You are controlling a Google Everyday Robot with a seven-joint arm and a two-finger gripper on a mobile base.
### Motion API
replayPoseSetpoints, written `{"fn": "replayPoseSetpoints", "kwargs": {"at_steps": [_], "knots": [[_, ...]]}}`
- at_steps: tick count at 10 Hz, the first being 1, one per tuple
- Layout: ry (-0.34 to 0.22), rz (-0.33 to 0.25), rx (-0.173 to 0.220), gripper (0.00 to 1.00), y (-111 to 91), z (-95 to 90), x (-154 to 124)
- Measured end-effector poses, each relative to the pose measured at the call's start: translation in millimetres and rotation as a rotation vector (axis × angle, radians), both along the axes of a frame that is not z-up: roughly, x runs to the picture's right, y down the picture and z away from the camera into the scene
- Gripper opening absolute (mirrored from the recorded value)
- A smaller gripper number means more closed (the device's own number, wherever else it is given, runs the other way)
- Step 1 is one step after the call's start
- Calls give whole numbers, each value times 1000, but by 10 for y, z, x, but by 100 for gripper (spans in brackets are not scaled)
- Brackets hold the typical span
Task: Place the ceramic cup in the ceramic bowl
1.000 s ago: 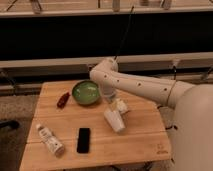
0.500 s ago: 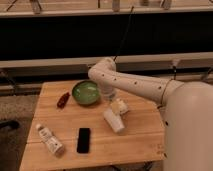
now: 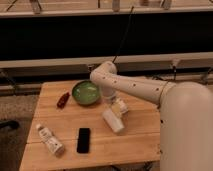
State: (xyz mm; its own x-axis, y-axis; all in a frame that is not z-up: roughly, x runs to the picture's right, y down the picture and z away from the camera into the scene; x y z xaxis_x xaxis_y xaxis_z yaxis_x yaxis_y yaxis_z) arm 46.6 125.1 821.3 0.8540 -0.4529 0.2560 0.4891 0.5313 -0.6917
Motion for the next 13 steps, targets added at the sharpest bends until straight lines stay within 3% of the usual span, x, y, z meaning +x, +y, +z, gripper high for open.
{"fn": "replayPoseSetpoints", "kwargs": {"at_steps": [1, 7, 8, 11, 13], "knots": [[11, -10, -7, 72, 25, 7, 4], [43, -3, -19, 9, 37, -24, 69], [45, 0, -17, 3, 32, -35, 80], [43, 15, 0, 0, -19, -92, 92], [36, 22, 32, 0, -150, -189, 91]]}}
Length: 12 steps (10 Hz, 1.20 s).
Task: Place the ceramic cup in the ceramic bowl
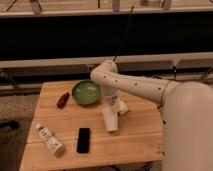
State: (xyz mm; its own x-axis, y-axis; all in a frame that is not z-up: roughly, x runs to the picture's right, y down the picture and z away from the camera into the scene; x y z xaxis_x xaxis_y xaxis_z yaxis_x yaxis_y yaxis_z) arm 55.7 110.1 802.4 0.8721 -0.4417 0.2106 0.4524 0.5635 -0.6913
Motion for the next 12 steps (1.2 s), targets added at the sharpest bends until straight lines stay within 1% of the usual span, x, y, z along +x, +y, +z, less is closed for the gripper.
{"fn": "replayPoseSetpoints", "kwargs": {"at_steps": [3, 5, 7, 8, 10, 12], "knots": [[-17, 0, 63, 0, -281, -259, -24], [-23, -1, 88, 0, -390, -395, -36], [-36, -8, 129, 0, -542, -538, -79], [-37, -12, 141, 0, -583, -585, -80], [-56, -13, 181, 0, -715, -686, -136], [-68, -16, 207, 0, -815, -766, -161]]}}
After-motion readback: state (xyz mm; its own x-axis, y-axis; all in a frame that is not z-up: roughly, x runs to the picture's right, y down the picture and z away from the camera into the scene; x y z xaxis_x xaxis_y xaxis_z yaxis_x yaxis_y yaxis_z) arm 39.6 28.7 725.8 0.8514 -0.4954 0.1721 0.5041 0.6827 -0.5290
